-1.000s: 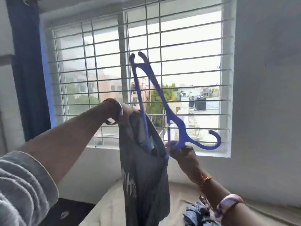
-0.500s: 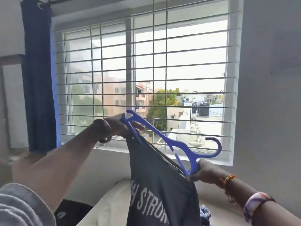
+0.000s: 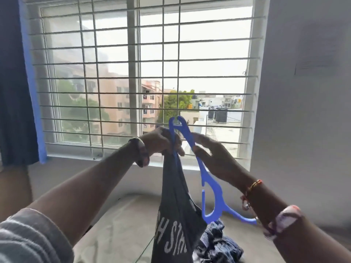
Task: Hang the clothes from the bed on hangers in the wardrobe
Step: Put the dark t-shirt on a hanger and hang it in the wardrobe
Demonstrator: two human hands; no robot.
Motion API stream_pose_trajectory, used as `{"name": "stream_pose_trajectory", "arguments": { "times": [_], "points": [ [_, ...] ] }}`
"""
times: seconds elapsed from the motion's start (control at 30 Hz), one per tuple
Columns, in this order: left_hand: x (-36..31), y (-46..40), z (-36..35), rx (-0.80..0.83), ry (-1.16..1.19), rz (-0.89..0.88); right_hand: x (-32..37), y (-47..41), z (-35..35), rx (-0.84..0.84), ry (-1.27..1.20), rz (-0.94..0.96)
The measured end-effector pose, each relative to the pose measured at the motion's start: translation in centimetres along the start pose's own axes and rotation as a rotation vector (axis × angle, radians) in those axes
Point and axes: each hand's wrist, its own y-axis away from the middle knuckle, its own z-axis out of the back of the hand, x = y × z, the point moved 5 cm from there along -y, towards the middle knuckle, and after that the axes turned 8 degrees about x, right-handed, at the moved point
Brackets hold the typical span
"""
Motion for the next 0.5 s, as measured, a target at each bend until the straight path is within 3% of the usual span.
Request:
{"name": "stream_pose_trajectory", "arguments": {
  "times": [0.03, 0.07, 0.17, 0.23, 0.37, 0.5],
  "points": [
    [-0.3, -0.3, 0.2, -0.03, -0.025, -0.006, 0.6, -0.2, -0.2, 0.05, -0.142, 0.042],
    [-0.9, 0.0, 0.7, -0.094, -0.149, 0.028, 0.4, -0.3, 0.2, -0.013, -0.127, 0.03],
    [-0.6, 0.6, 3.7, -0.299, -0.898, 0.156, -0.6, 0.2, -0.2, -0.021, -0.215, -0.083],
    [-0.2, 1.5, 4.7, -0.386, -1.12, 0.211, -0.7, 0.4, -0.9, 0.005, -0.321, -0.189],
    [-1.7, 1.8, 3.8, -0.551, -1.066, 0.035, 1.5, -0.9, -2.9, 0.099, -0.265, -0.175],
    [-2.3, 3.0, 3.6, -0.725, -0.657, -0.091, 2.7, -2.8, -3.1, 0.161, -0.541, -0.221]
  ]
}}
